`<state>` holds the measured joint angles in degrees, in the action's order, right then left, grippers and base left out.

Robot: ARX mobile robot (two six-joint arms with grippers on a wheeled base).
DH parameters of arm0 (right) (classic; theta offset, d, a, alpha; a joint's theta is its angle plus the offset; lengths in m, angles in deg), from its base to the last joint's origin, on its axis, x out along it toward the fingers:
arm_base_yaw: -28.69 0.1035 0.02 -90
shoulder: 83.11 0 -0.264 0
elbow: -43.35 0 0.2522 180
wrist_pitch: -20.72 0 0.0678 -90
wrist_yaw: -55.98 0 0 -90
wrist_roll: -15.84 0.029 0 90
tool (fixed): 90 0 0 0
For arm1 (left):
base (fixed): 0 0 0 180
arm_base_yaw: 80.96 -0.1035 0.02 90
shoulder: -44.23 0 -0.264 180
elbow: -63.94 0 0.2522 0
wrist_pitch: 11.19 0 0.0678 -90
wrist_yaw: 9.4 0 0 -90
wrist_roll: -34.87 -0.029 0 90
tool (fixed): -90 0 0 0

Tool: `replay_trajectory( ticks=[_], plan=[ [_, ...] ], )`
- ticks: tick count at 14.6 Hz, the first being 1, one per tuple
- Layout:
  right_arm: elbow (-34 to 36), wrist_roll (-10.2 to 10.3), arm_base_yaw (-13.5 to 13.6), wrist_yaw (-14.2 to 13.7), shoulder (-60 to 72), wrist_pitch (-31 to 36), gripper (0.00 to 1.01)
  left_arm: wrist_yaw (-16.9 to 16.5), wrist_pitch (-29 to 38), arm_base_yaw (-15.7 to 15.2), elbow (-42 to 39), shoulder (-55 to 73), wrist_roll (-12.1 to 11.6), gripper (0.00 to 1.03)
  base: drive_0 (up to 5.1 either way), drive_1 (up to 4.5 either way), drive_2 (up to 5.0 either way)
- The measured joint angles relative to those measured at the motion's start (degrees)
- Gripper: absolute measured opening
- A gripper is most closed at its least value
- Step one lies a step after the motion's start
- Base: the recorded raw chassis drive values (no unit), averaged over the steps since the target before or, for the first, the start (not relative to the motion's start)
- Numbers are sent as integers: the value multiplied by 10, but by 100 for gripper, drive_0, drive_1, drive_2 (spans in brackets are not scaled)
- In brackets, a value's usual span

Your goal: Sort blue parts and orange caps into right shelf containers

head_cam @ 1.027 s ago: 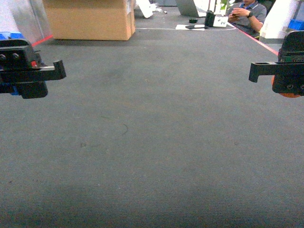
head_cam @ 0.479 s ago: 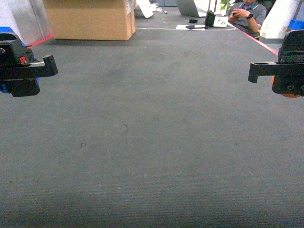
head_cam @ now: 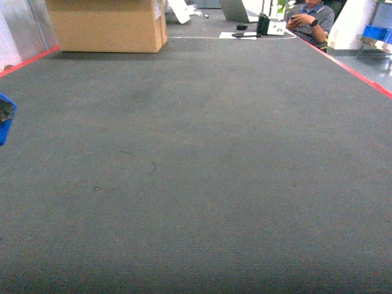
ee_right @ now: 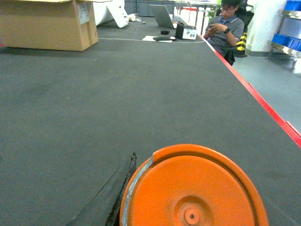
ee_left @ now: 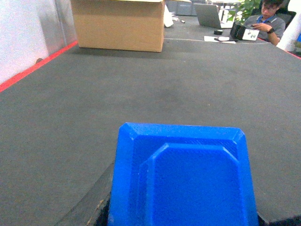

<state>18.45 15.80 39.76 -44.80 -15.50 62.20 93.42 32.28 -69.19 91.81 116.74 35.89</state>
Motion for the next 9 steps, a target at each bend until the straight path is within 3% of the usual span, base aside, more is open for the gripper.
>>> replay_trajectory(
  ticks=[2, 4, 5, 7, 8, 9],
  plan=[
    [27, 0, -22, 17, -51, -22, 45, -26, -17, -18, -34, -51, 0, 44, 0, 0, 0],
    [56, 0, -35, 29, -63, 15, 45, -43, -33, -30, -56, -89, 0, 44, 0, 0, 0],
    [66, 0, -42, 34, -75, -7, 45, -51, 11, -37, -75, -89, 0, 44, 0, 0, 0],
    [88, 0, -57, 53, -145, -60, 44, -64, -45, -58, -110, -136, 0, 44, 0, 0, 0],
    [90, 0, -71, 69, -181, -85, 44, -73, -66, -64, -115, -175, 0, 44, 0, 0, 0],
    [95, 0, -102, 103, -211, -109, 44, -83, -85, -70, -115, -208, 0, 44, 0, 0, 0]
  ],
)
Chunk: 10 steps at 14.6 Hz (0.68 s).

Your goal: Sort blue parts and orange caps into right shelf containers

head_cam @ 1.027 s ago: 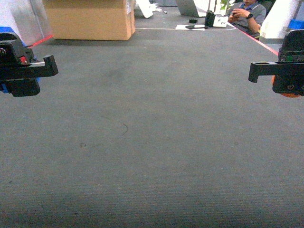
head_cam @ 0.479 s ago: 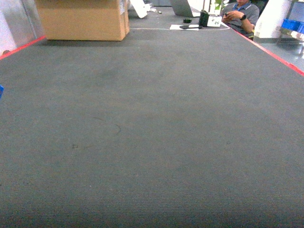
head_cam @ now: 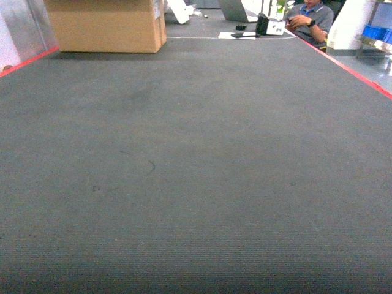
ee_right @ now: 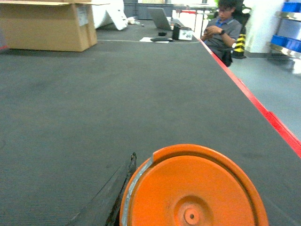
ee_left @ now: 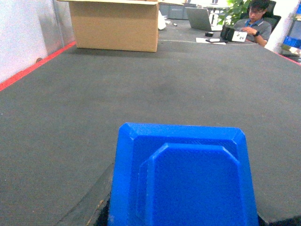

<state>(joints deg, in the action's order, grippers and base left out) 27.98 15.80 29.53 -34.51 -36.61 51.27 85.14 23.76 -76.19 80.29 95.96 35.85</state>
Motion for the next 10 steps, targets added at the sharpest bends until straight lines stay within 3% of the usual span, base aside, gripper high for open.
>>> replay_trajectory(
  ticks=[1, 2, 10],
  plan=[
    [4, 0, -10, 0, -21, -22, 44, -34, -21, -27, -3, -26, 0, 44, 0, 0, 0],
    [7, 0, -12, -1, -43, -43, 44, -40, -43, -47, -9, -46, 0, 44, 0, 0, 0],
    [8, 0, -11, 5, -252, -233, 44, -45, -248, -47, -18, -275, 0, 44, 0, 0, 0]
  ],
)
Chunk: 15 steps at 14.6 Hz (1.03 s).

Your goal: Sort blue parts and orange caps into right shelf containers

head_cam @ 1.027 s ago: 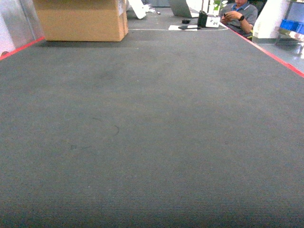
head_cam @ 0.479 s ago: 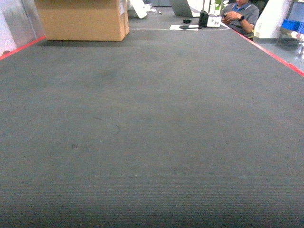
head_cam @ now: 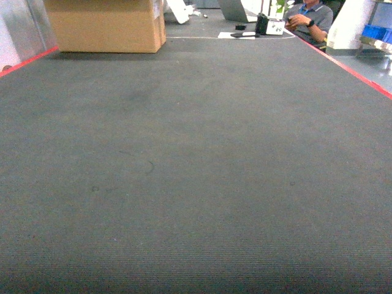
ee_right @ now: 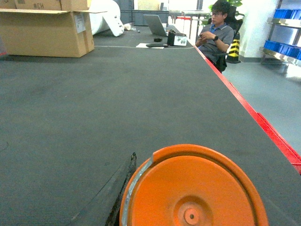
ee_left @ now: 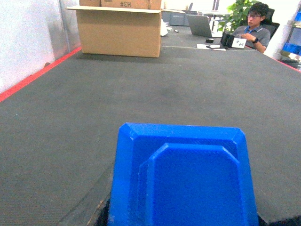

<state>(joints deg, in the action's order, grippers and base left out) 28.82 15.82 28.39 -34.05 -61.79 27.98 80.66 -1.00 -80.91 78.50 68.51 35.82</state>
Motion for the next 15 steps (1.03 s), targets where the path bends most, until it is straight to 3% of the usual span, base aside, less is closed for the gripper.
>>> replay_trajectory(
  ticks=[9, 10, 12, 15],
  plan=[
    [0, 0, 0, 0, -108, -106, 44, 0, -122, 0, 0, -124, 0, 44, 0, 0, 0],
    [0, 0, 0, 1, -212, -208, 44, 1, -176, 0, 1, -168, 0, 44, 0, 0, 0],
    [0, 0, 1, 1, -211, -210, 44, -1, -246, -1, 0, -237, -1, 44, 0, 0, 0],
    [0, 0, 3, 1, -210, -214, 44, 0, -244, 0, 0, -237, -1, 44, 0, 0, 0]
  ],
)
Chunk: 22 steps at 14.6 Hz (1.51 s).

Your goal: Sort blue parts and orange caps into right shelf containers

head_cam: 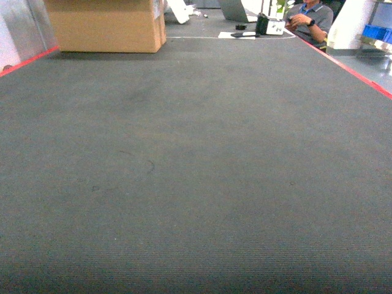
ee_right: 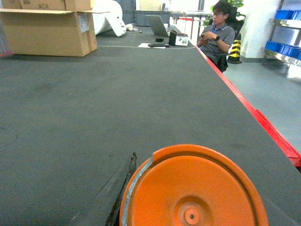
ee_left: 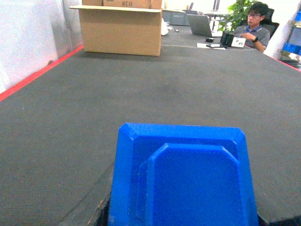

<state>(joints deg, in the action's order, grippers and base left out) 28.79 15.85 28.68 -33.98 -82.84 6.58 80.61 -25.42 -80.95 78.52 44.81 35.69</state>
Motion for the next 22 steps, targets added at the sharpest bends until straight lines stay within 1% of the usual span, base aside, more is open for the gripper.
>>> replay_trajectory(
  ticks=[22],
  plan=[
    [0, 0, 0, 0, 0, 0, 44, 0, 0, 0, 0, 0, 0, 44, 0, 0, 0]
  ],
)
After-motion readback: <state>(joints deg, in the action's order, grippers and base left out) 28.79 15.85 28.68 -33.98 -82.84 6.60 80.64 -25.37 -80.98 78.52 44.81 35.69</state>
